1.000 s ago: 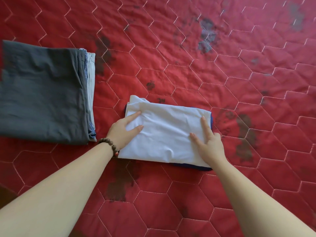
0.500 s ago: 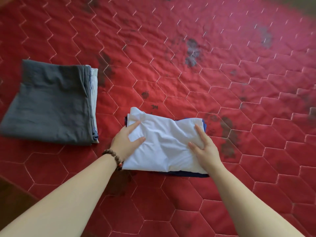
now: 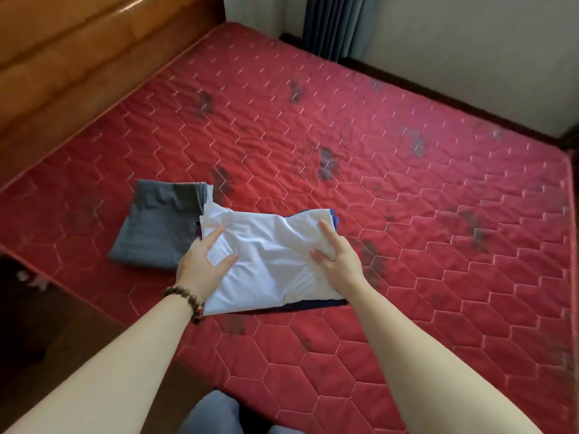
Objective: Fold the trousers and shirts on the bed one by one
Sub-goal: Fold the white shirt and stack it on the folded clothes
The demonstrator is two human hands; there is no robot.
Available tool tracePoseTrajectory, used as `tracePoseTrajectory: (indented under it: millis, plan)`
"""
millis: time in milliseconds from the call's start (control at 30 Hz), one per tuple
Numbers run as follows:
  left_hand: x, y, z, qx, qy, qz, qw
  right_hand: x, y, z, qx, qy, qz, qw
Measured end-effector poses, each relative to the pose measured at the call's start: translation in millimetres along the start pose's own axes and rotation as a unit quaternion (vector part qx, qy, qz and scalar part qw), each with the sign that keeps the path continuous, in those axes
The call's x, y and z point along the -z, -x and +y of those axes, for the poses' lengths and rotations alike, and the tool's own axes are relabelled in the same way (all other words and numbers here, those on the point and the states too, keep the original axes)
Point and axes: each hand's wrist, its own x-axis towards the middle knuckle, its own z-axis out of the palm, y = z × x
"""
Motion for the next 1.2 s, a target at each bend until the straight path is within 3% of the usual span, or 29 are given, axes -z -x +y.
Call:
tracePoseTrajectory:
  millis: [400, 800, 1067, 1200]
  plan:
    - [112, -14, -7, -0.009, 0.016, 0.008, 1.000, -39, 11, -110, 0.025, 0.023, 0.025, 0.999]
    - [225, -135, -164, 0.018, 0.014, -0.065, 0.998, -225, -50, -199, -0.024, 0.035, 0.032, 0.999]
    - [211, -193, -242, 0.040, 0.002, -0.125, 0.991, -305, -80, -188, -0.084, 0.049, 0.048, 0.994]
    - [181, -244, -265, 0.002, -0.025, -0.148, 0.989, -333, -108, -165, -0.112, 0.036, 0.085, 0.989]
